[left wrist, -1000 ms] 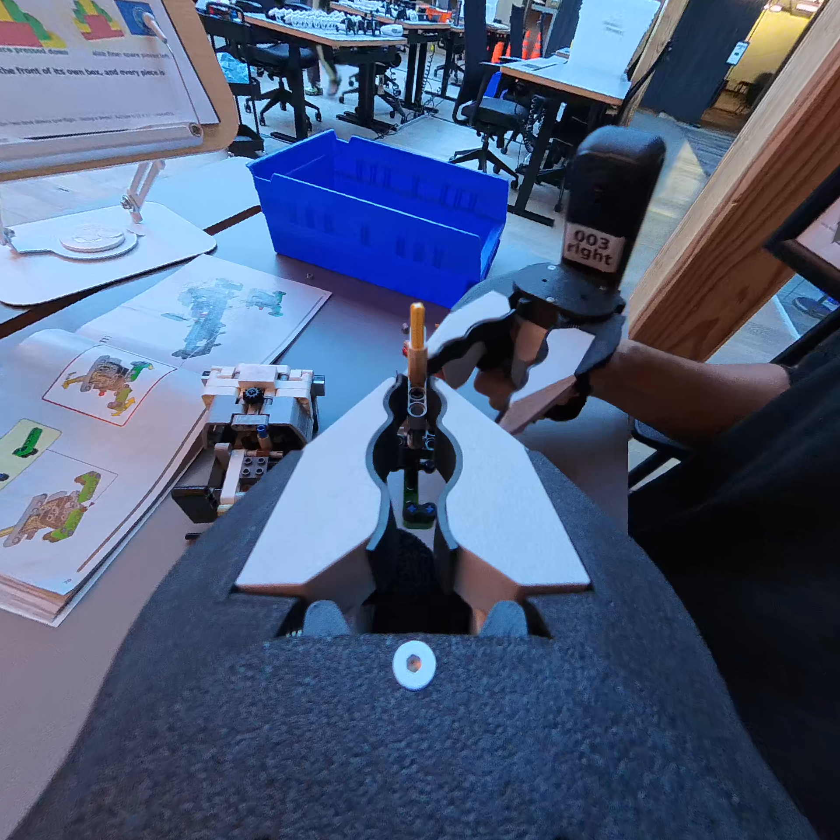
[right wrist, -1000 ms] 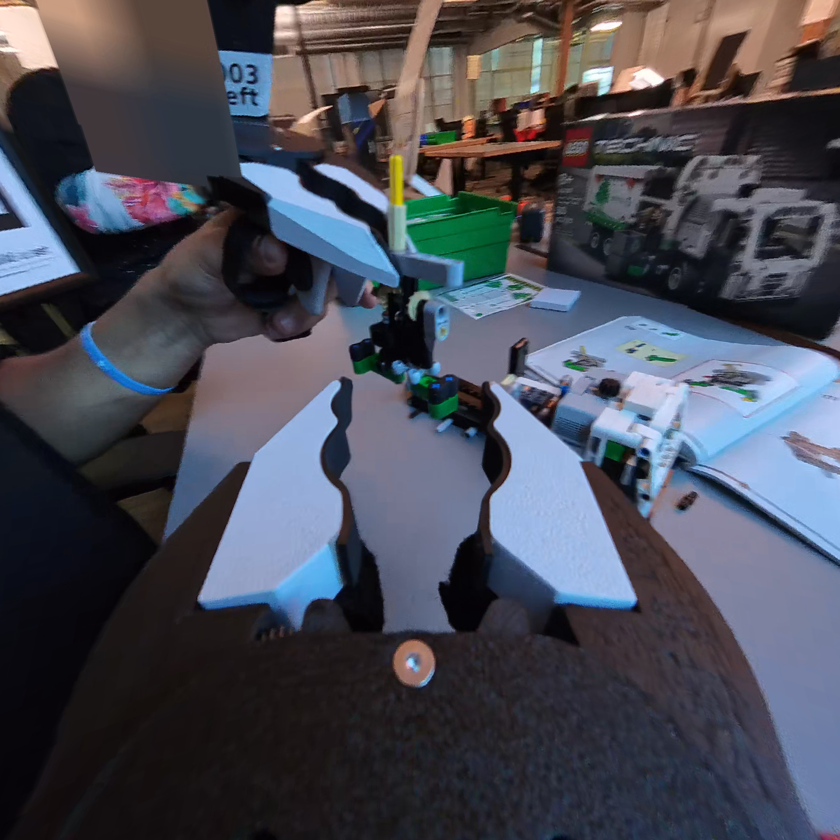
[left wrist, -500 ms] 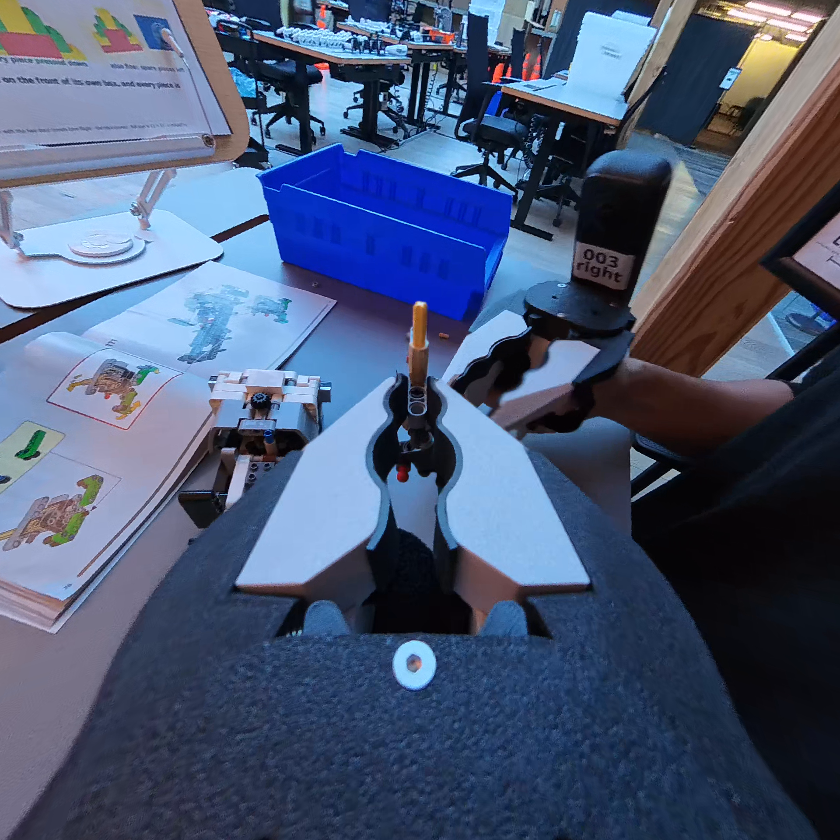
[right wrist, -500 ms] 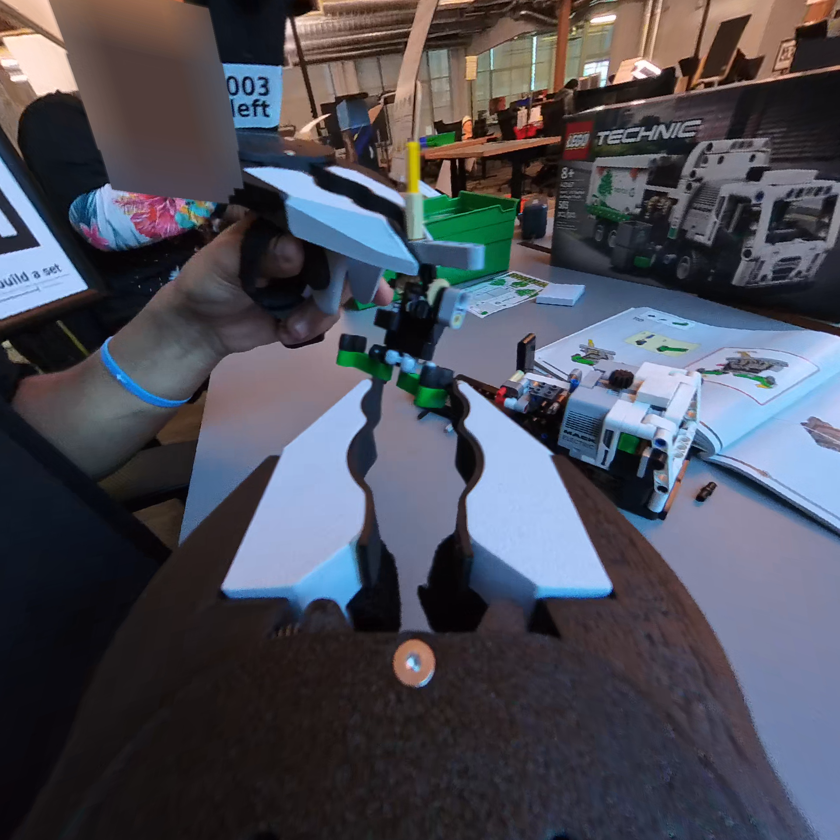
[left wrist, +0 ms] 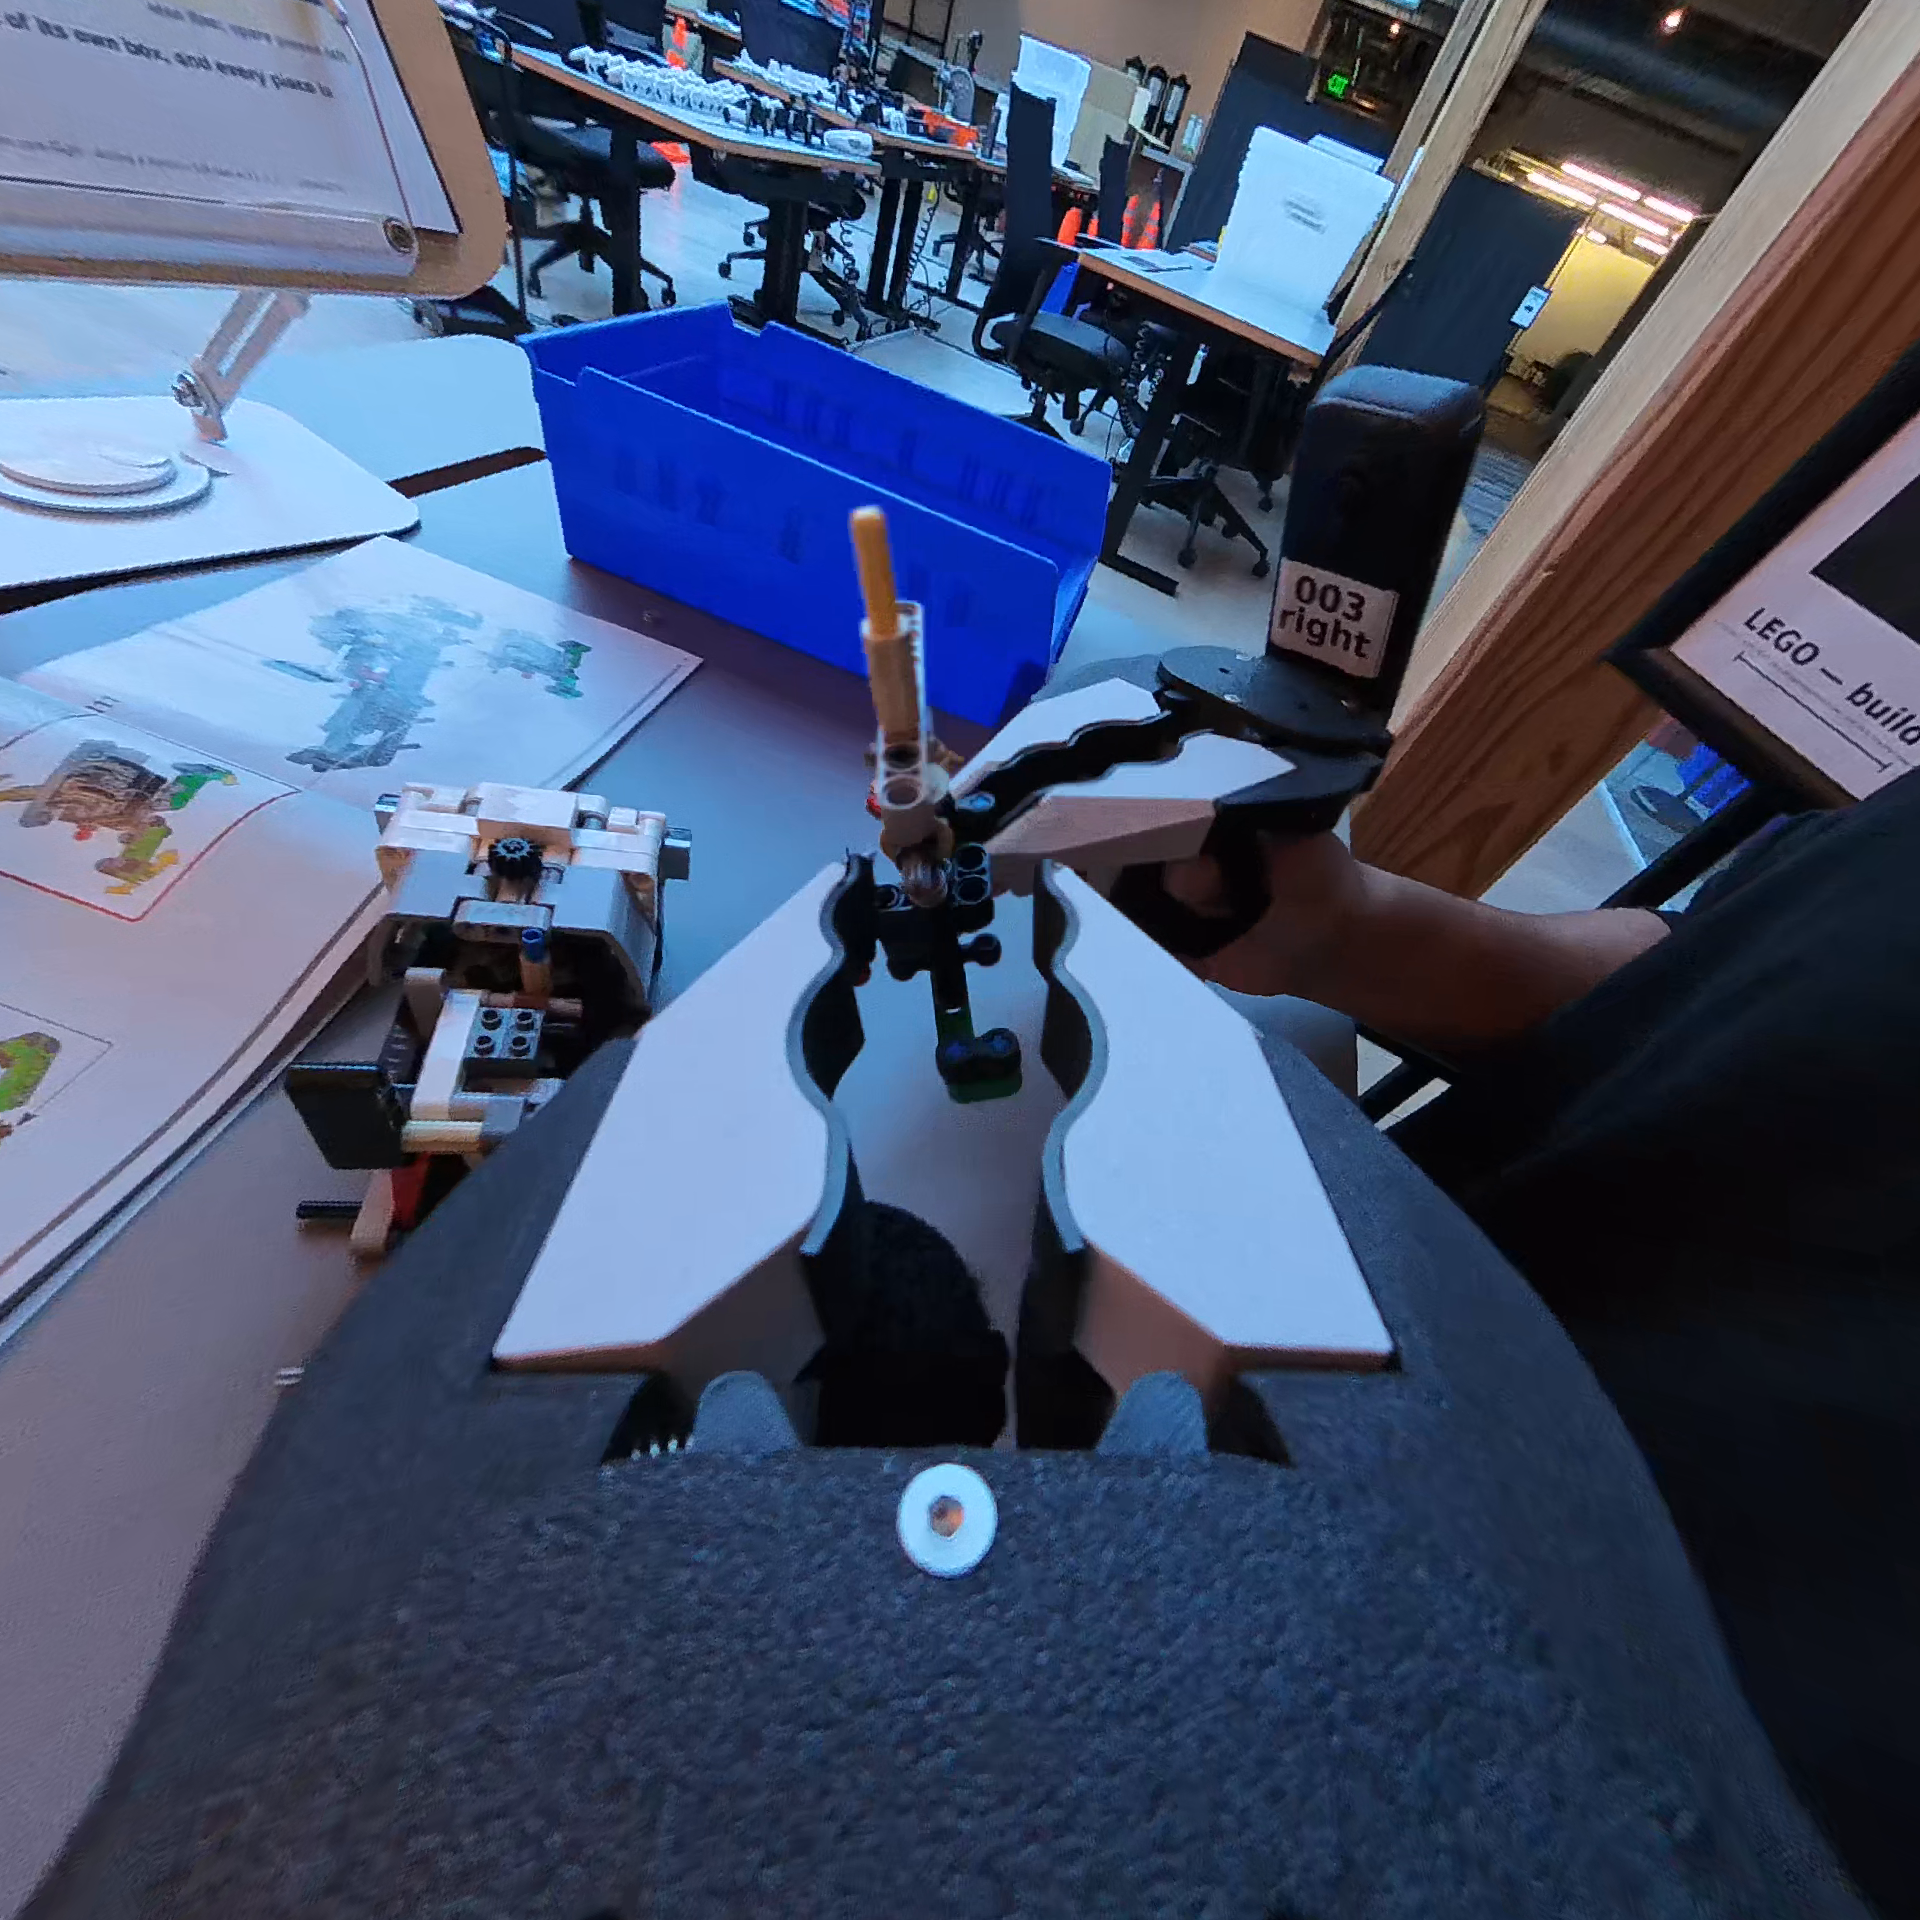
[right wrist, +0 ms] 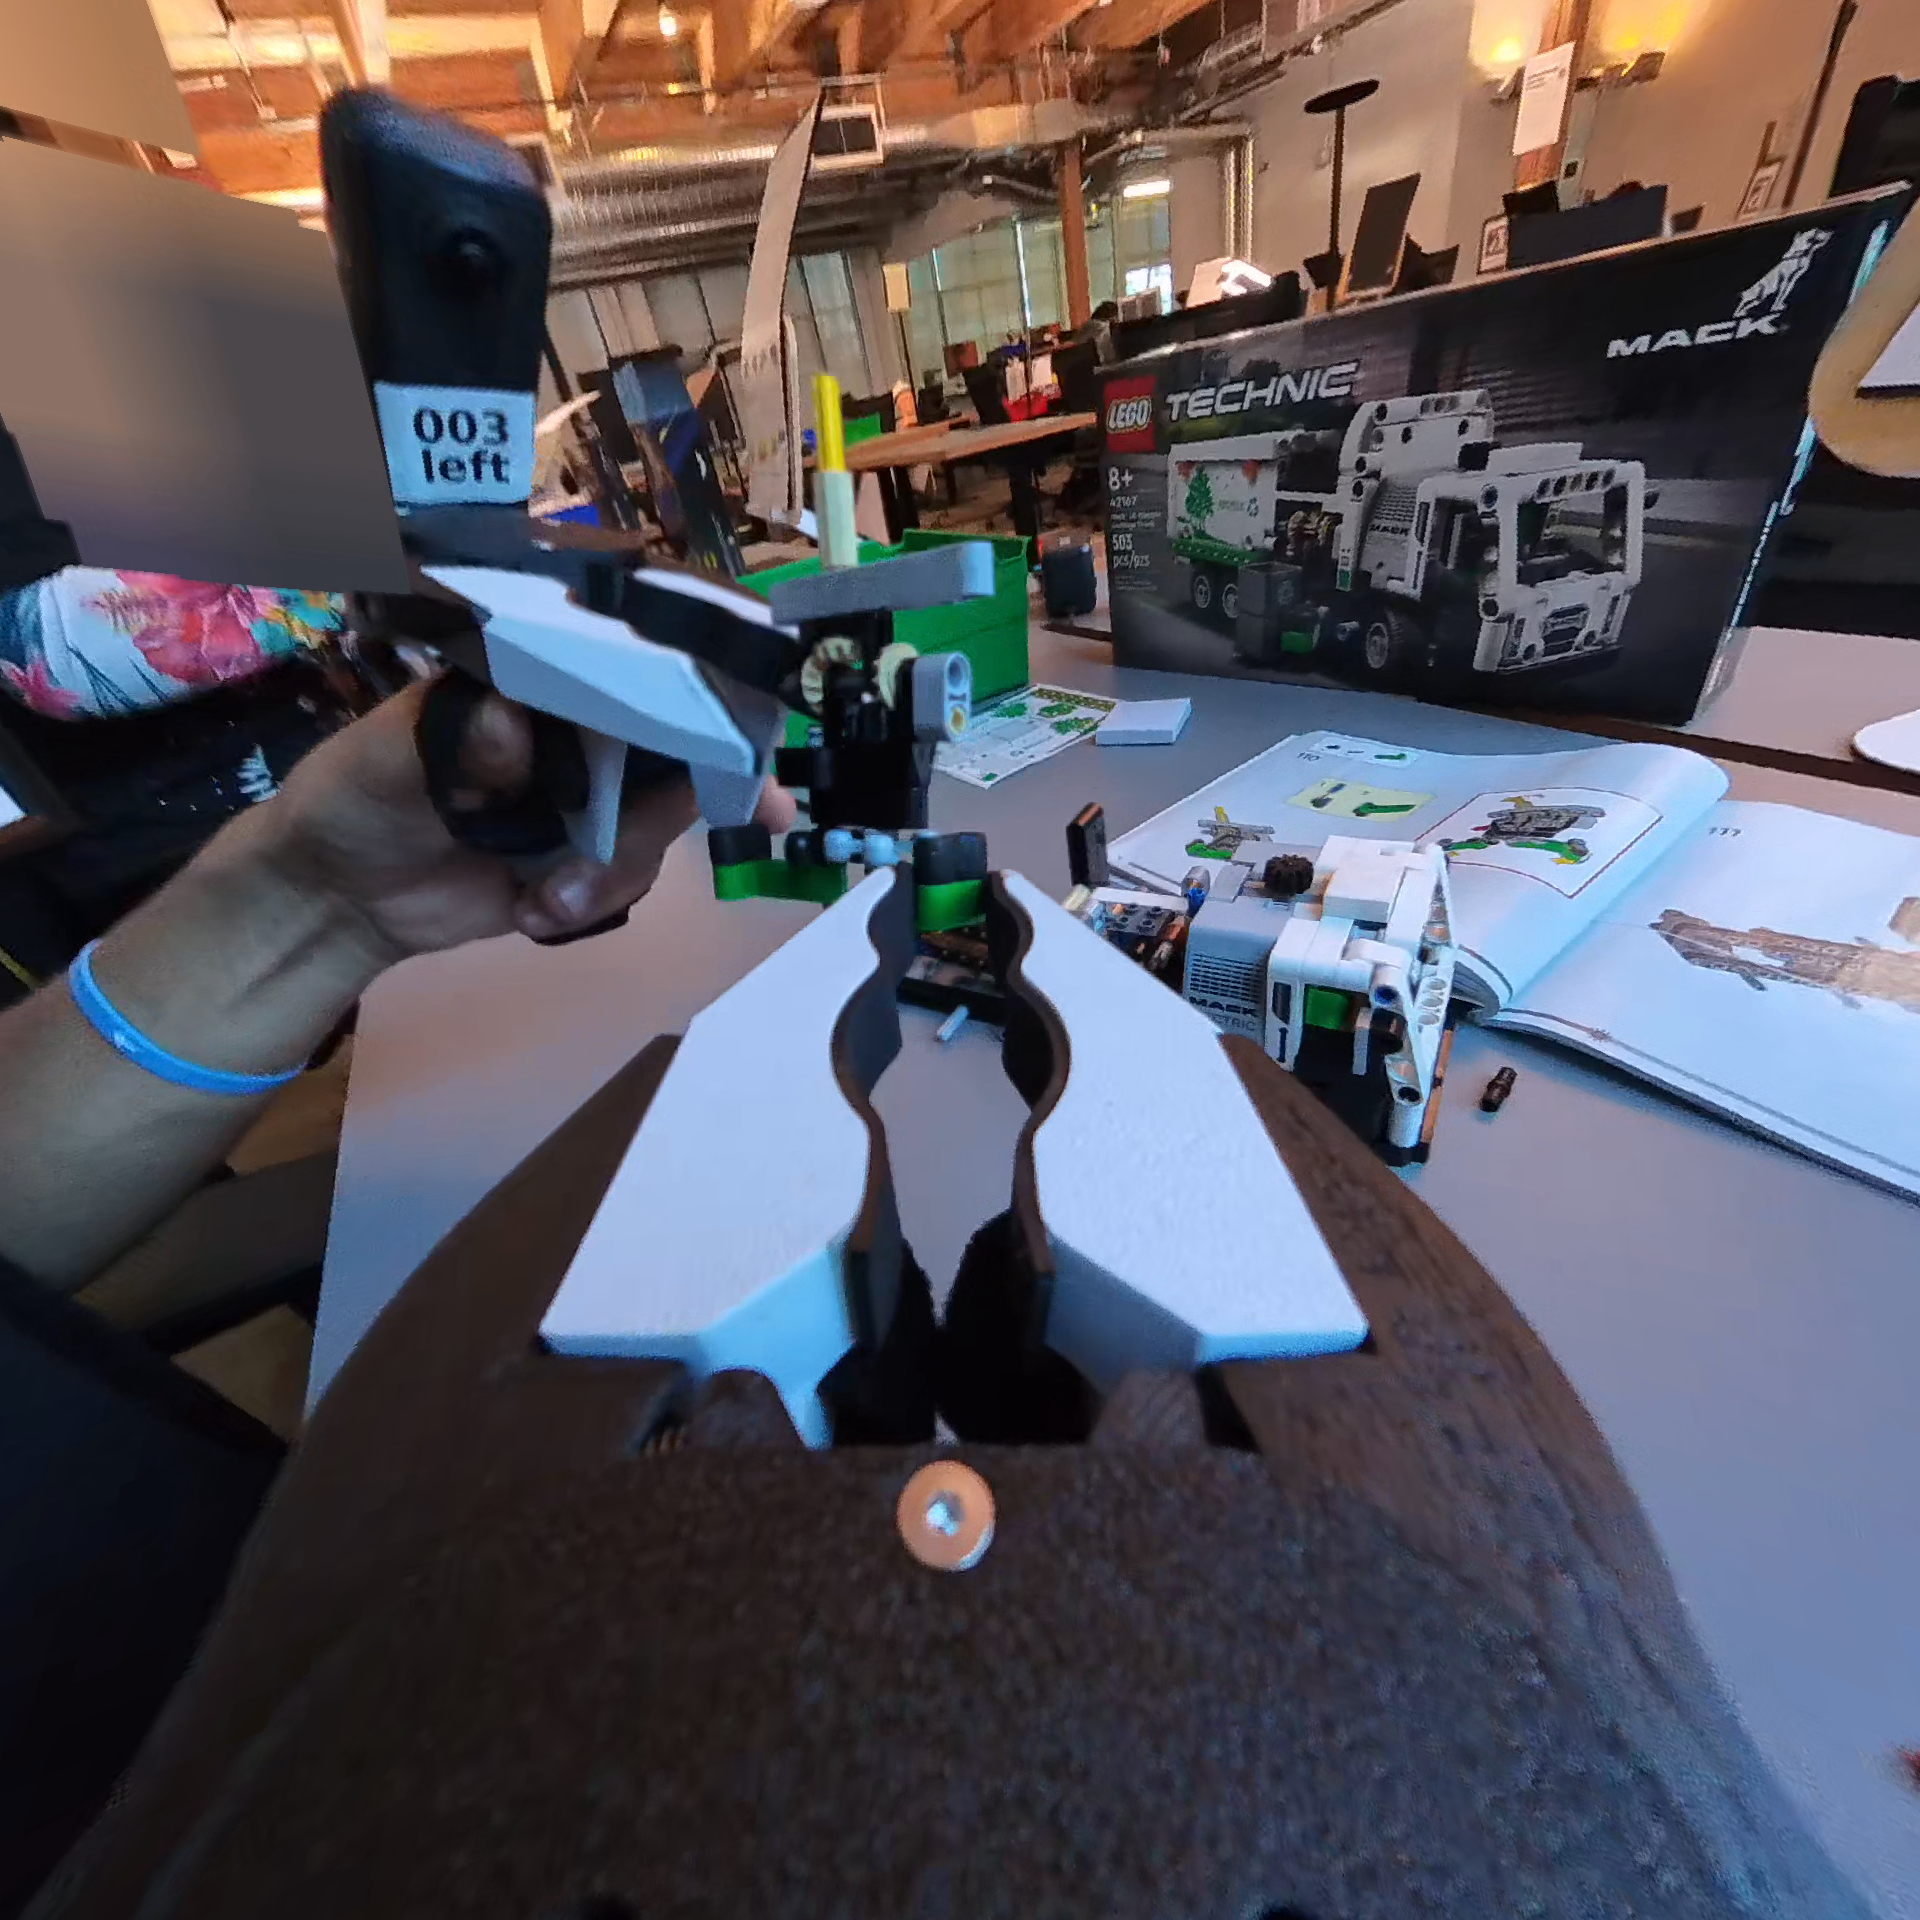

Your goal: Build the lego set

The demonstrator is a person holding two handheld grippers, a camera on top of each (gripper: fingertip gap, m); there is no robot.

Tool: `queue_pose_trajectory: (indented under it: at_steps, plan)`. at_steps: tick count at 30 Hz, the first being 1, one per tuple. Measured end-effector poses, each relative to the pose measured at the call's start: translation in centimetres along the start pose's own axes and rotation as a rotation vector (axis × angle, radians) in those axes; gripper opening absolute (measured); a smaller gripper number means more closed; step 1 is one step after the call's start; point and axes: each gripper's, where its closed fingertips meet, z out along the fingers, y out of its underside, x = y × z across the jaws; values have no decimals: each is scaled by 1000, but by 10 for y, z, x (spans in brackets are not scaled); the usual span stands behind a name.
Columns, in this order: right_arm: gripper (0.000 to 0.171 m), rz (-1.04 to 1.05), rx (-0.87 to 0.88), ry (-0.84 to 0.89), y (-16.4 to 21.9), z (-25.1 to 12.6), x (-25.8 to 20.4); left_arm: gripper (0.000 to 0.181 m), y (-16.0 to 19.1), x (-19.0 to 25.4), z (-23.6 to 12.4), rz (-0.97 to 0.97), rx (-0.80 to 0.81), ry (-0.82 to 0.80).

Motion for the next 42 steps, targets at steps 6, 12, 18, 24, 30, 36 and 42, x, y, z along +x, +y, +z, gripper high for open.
queue_pose_trajectory:
  at_steps: [6,12,18,24,30,36,42]
  plan:
    - [11,-20,22,7,-1,0,-2,33,6,1,3,-17,-9,10]
    - [11,6,57,9,-6,-1,-1,46,9,-12,3,-52,20,-35]
    - [11,206,151,-92,-14,-5,-4,66,8,-4,5,-85,83,42]
    - [11,507,230,-405,-21,-12,-27,66,-5,15,0,-46,205,196]
    - [10,646,261,-595,-29,-19,-38,61,-13,42,-11,-101,206,456]
    - [11,586,225,-611,-28,-20,-47,42,-14,48,-9,-144,185,541]
    - [11,551,181,-574,-21,-15,-46,31,-11,50,-6,-151,188,548]
